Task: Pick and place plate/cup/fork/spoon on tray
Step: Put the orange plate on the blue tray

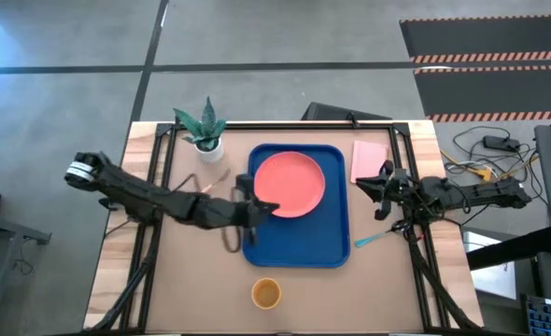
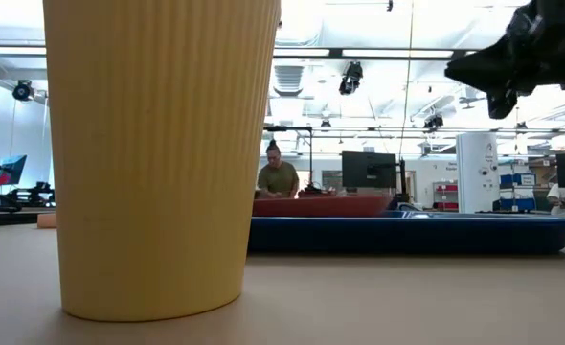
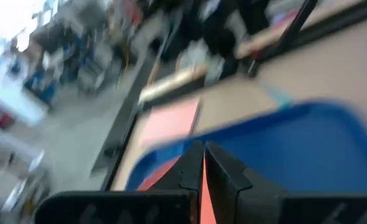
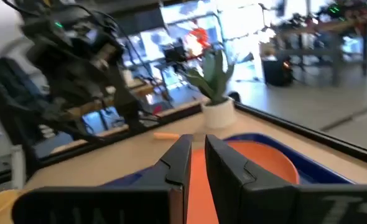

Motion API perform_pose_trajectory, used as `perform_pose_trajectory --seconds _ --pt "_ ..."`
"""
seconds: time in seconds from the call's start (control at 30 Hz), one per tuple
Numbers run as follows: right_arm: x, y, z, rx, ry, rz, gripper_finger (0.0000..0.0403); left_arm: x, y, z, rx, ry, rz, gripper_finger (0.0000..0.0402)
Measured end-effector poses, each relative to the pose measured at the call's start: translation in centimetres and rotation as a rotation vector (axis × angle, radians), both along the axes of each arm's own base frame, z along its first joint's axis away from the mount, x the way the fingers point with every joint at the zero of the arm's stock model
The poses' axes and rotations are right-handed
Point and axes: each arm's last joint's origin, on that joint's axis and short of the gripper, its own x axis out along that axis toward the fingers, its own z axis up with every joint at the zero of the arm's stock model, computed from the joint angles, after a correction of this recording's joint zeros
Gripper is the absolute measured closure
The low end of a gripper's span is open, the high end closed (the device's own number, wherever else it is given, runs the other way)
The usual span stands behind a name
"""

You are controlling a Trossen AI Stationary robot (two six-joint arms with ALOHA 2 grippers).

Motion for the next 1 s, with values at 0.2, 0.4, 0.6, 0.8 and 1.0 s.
perform_pose_trajectory --seconds 0.2,0.4,0.6,0.8,1.0 --pt "3.5 0.1 0.2 -0.022 0.292 -0.080 0.0365 -4.6 0.3 0.4 -0.060 -0.187 -0.076 0.0402" --pt "7.3 -0.2 1.9 0.044 0.517 -0.141 0.0365 -8.3 1.5 -0.6 -0.125 -0.408 -0.073 0.0402" --pt "11.9 -1.8 2.9 0.080 0.718 -0.179 0.0365 -10.5 2.3 -2.1 -0.165 -0.541 -0.073 0.0402" --pt "16.9 -4.3 2.2 0.087 0.846 -0.065 0.0365 -11.3 2.5 -2.7 -0.181 -0.597 -0.073 0.0401" --pt "21.6 -7.0 0.6 0.081 0.917 0.038 0.0365 -11.3 2.6 -2.6 -0.184 -0.608 -0.073 0.0401"
